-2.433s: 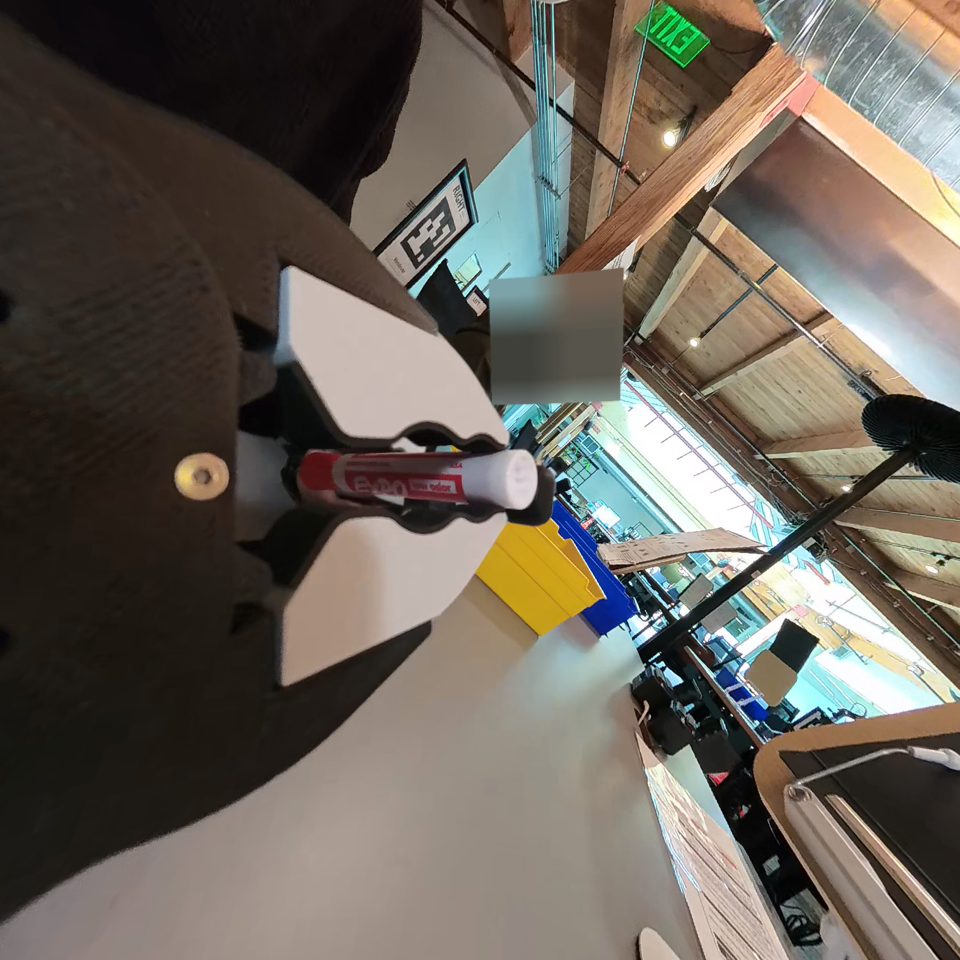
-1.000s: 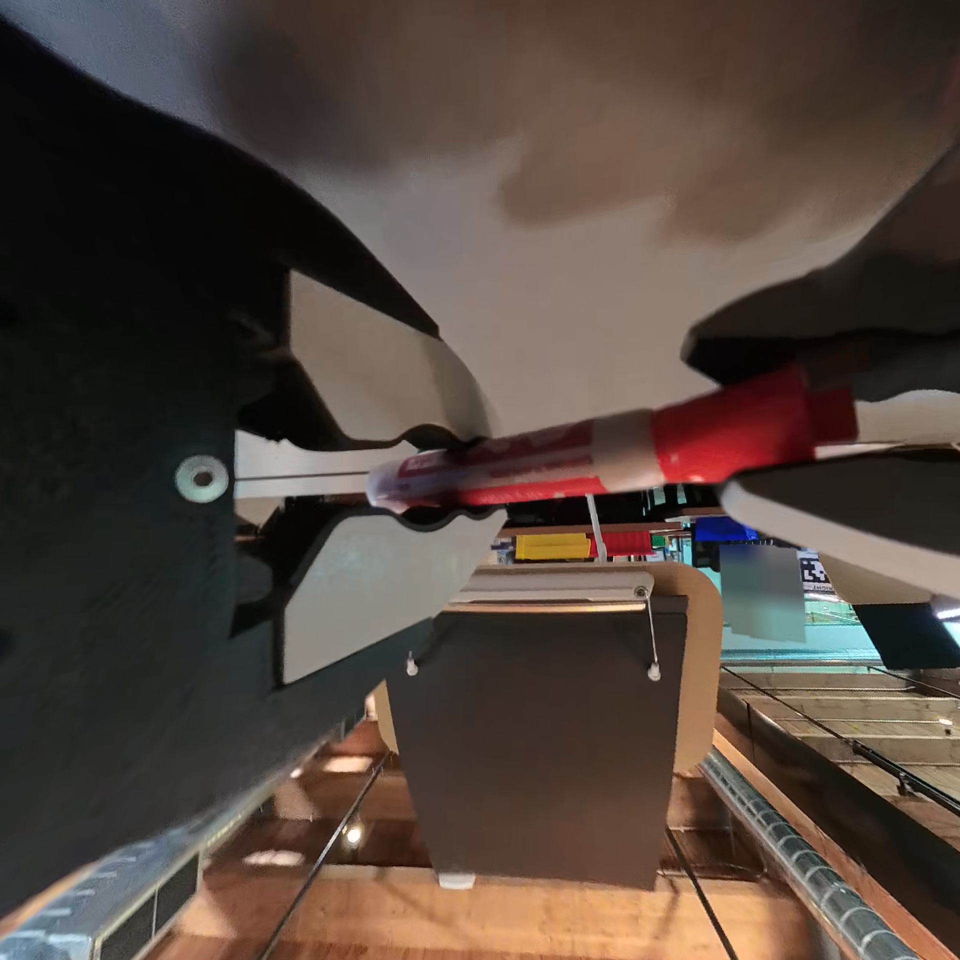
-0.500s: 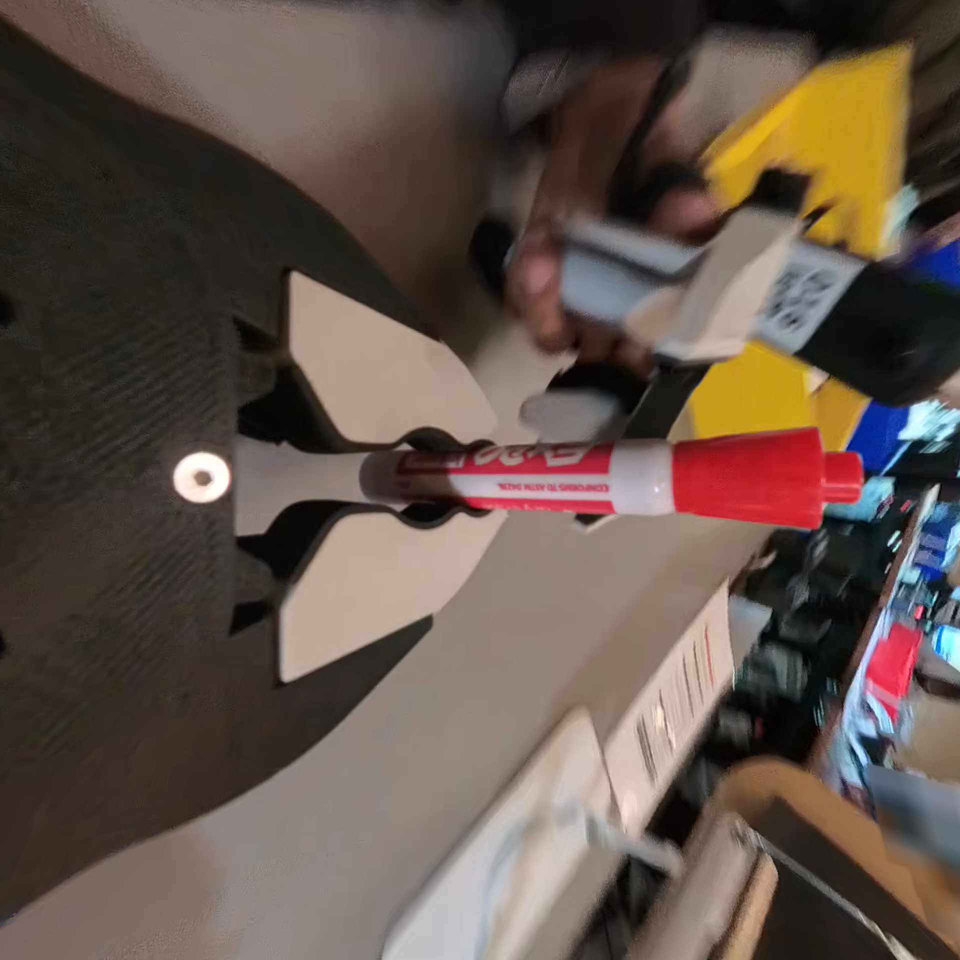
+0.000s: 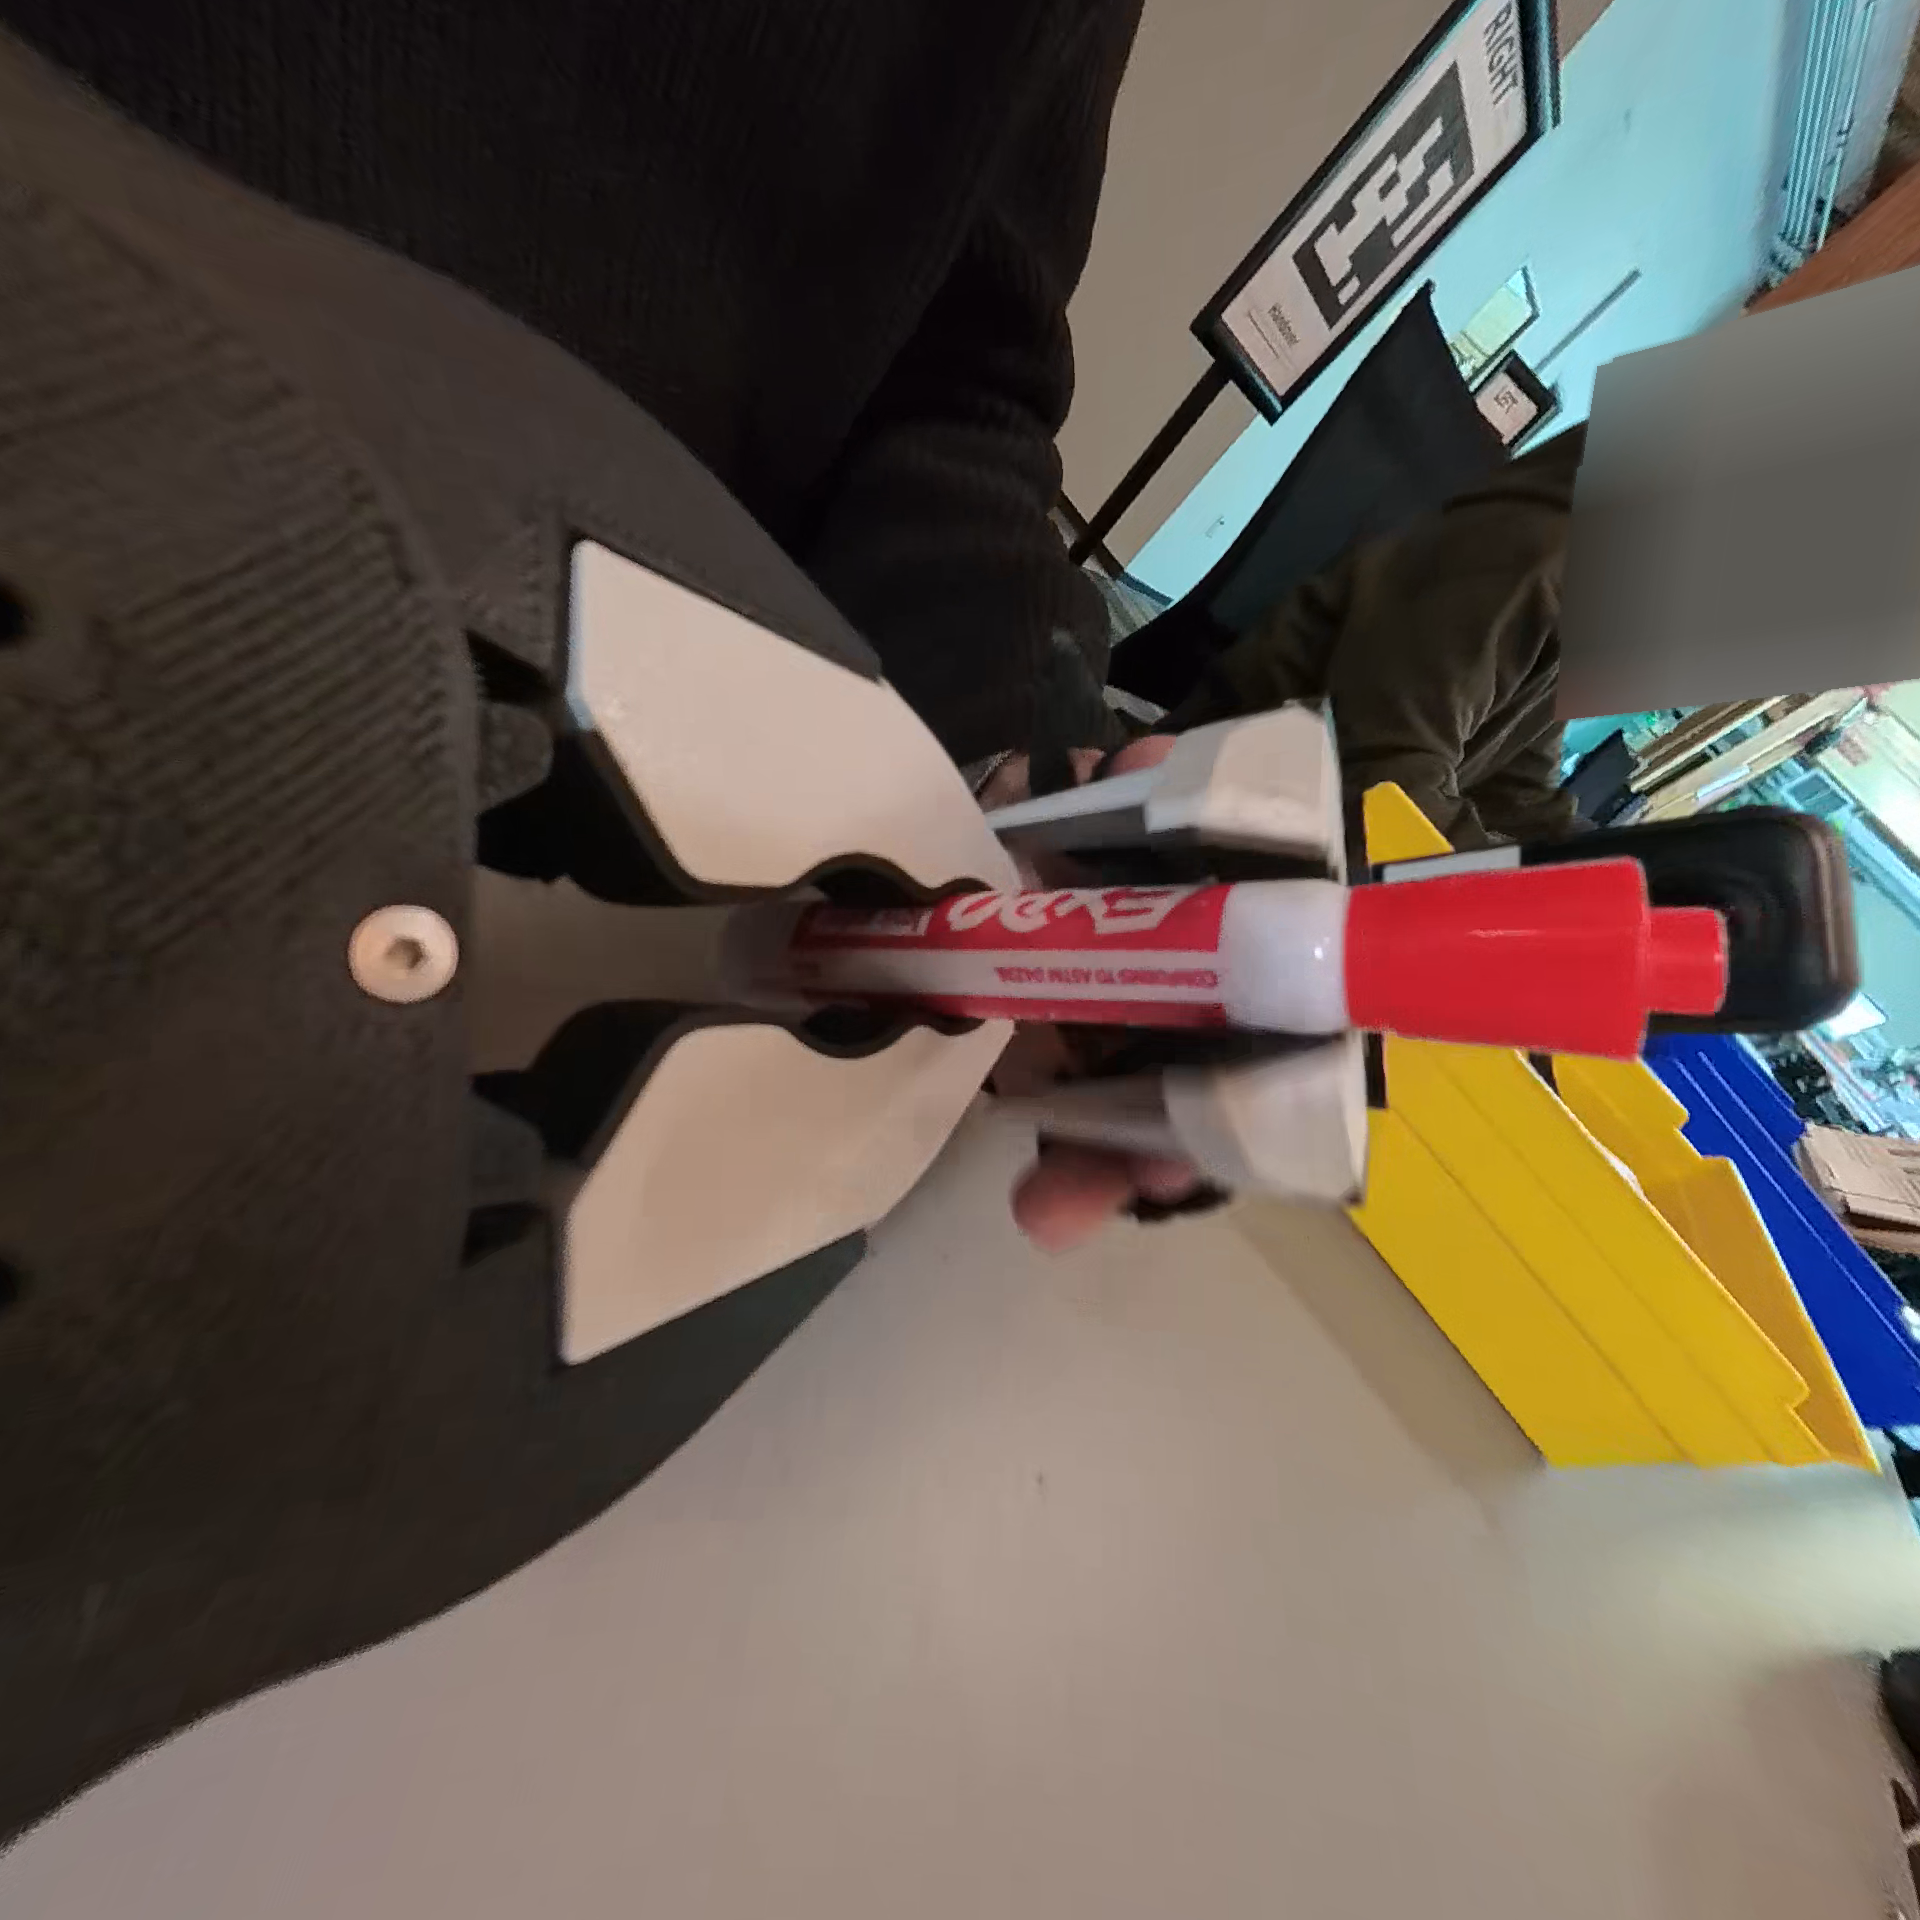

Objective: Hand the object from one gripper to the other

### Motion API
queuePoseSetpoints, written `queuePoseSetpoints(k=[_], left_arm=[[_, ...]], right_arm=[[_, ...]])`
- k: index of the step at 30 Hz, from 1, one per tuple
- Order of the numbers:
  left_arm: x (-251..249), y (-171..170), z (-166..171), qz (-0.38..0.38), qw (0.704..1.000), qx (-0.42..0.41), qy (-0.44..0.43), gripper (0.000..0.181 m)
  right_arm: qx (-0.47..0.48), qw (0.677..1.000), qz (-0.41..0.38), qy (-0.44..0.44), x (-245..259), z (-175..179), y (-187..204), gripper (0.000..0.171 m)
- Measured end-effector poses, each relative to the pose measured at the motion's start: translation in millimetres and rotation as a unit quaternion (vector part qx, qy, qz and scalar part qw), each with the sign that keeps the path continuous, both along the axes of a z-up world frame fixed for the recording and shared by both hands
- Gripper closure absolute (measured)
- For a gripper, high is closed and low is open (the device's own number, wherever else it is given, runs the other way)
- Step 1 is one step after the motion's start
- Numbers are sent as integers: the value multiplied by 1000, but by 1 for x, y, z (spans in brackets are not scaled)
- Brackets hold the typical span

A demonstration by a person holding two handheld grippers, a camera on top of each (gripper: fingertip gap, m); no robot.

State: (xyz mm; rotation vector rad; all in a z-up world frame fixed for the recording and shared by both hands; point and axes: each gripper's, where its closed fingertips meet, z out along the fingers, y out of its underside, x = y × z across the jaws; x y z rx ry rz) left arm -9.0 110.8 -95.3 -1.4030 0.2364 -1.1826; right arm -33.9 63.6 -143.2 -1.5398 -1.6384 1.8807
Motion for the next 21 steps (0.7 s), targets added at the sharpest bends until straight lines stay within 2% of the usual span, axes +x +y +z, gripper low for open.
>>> queuePoseSetpoints(k=[1,5,8,11,15,18,21], left_arm=[[0,-1,0,-6,1000,-5,-2,160],[-2,2,-1,2,1000,-10,-1,160],[-6,4,-3,14,1000,-22,-3,160],[-17,8,-5,30,998,-39,-26,160],[-28,13,-11,40,995,-76,-55,161],[-25,16,-21,41,993,-101,-35,161],[-15,18,-32,38,992,-116,17,161]], right_arm=[[2,1000,-1,3,0,0,0,155],[1,1000,-8,10,-1,0,4,155],[12,999,-26,25,-3,1,10,145],[51,995,-72,49,-6,1,25,124],[94,985,-125,77,-7,6,44,112],[58,981,-158,100,-5,19,59,113],[-14,980,-170,106,1,29,74,122]])
